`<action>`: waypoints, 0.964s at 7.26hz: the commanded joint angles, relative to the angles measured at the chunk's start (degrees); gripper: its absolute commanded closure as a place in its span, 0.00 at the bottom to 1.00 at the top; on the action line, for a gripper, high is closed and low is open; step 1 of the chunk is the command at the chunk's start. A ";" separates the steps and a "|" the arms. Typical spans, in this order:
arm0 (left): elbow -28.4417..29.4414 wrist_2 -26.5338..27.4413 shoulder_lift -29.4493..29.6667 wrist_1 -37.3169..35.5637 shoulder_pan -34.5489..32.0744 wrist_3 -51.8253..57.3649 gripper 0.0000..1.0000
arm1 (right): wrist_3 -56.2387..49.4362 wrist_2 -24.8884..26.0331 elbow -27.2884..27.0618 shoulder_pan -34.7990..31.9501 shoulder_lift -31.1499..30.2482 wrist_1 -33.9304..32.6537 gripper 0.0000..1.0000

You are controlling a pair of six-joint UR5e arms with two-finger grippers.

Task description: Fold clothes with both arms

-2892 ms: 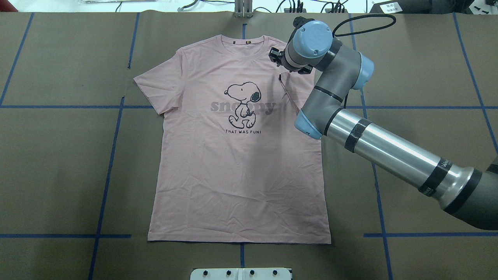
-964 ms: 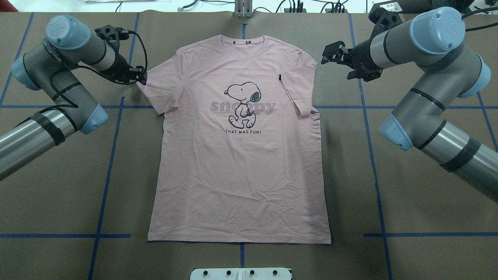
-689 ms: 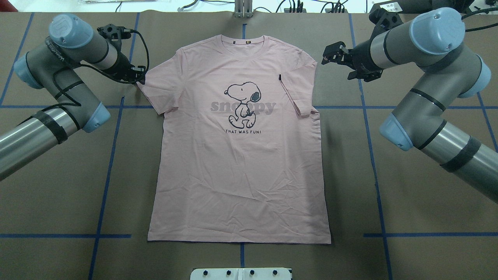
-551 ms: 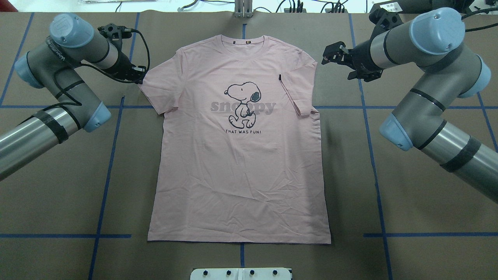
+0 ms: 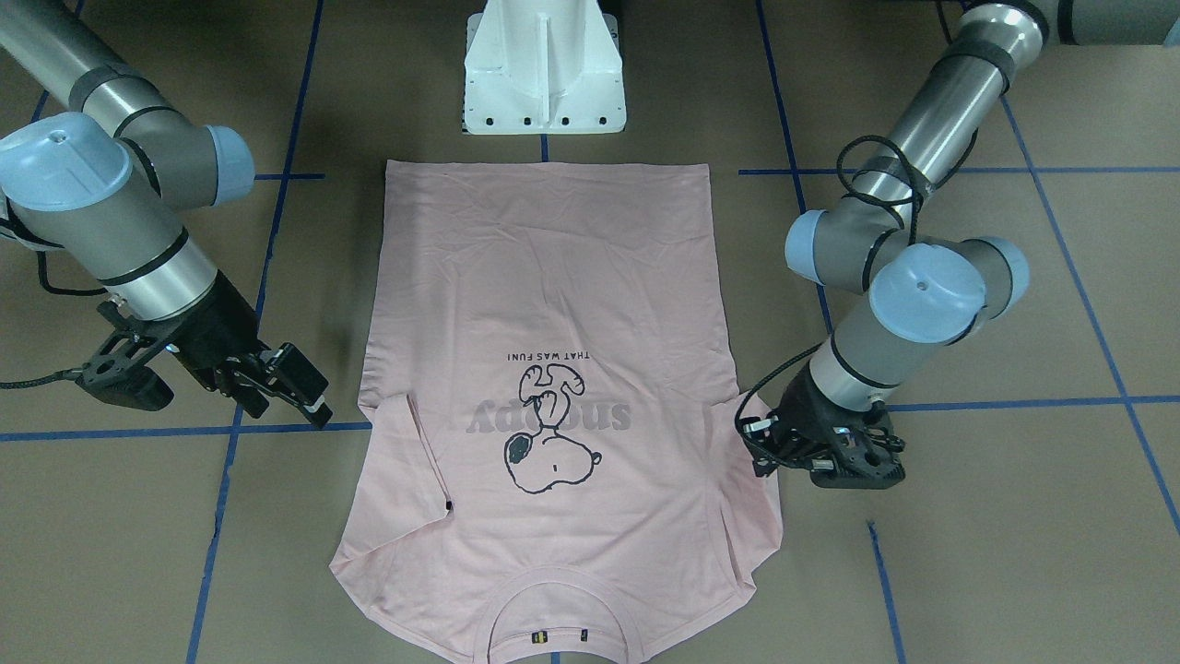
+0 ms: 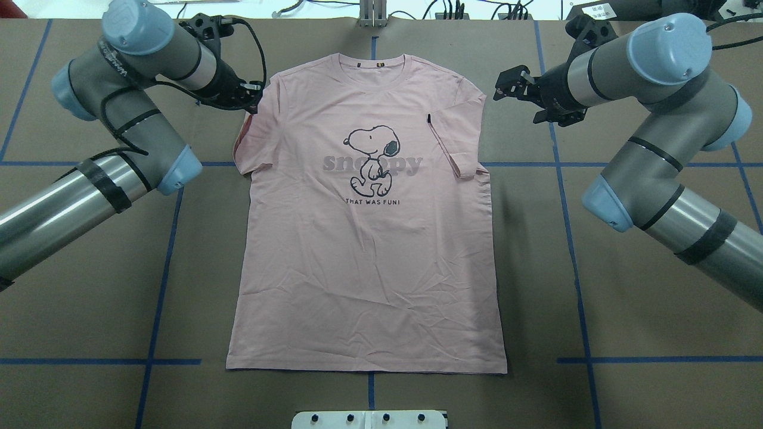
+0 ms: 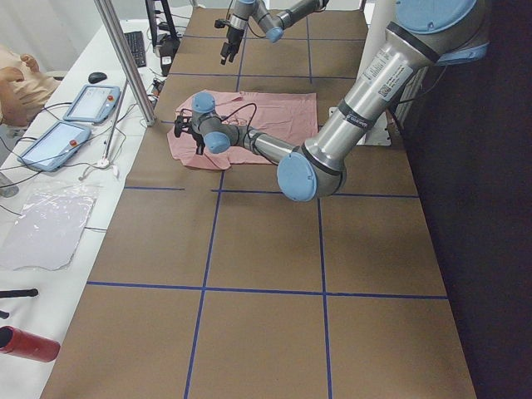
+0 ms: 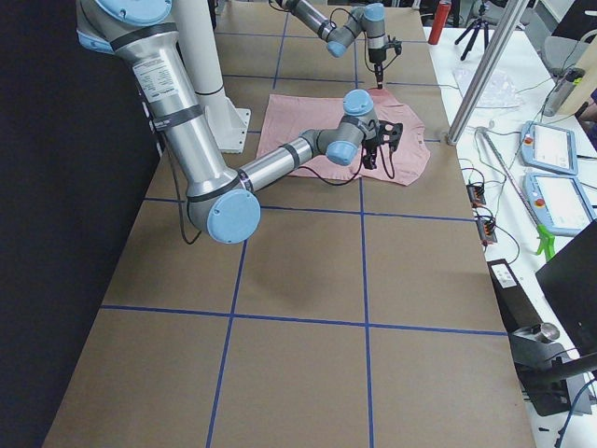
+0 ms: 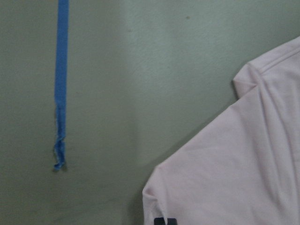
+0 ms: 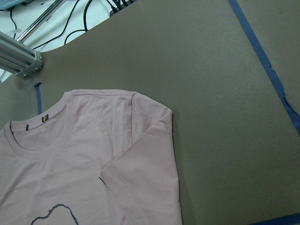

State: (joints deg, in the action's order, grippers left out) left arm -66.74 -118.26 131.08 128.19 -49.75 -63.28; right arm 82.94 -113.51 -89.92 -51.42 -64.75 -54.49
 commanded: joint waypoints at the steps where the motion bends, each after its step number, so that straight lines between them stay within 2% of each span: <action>1: 6.65 4.49 7.03 -0.13 3.42 -3.25 1.00 | -1.72 -0.05 0.00 0.00 -0.82 0.09 0.00; 2: 12.02 6.44 10.65 0.13 3.78 -3.34 1.00 | -1.73 -0.05 0.00 0.00 -0.82 0.09 0.00; 3: 12.77 7.76 10.86 0.31 3.78 -3.26 1.00 | -1.73 -0.05 0.09 0.00 -0.82 0.09 0.00; 4: 12.51 7.78 10.77 0.31 3.78 -3.34 0.40 | -1.73 -0.05 0.09 0.09 -0.73 0.00 0.00; 5: 10.34 7.60 10.25 0.92 3.78 -3.43 0.23 | -1.73 -0.05 0.53 0.18 -0.64 0.09 0.00; 6: 2.48 7.25 7.37 -0.29 3.69 -3.52 0.21 | -1.47 0.04 0.36 0.96 -0.73 0.09 0.00; 7: -6.99 6.03 1.17 -0.39 3.87 -5.78 0.17 | 0.19 2.30 -0.95 3.15 -0.82 0.09 0.00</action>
State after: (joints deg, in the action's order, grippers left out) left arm -64.04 -111.20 137.83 128.16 -45.98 -67.31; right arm 81.84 -112.89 -89.90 -50.13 -65.49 -54.41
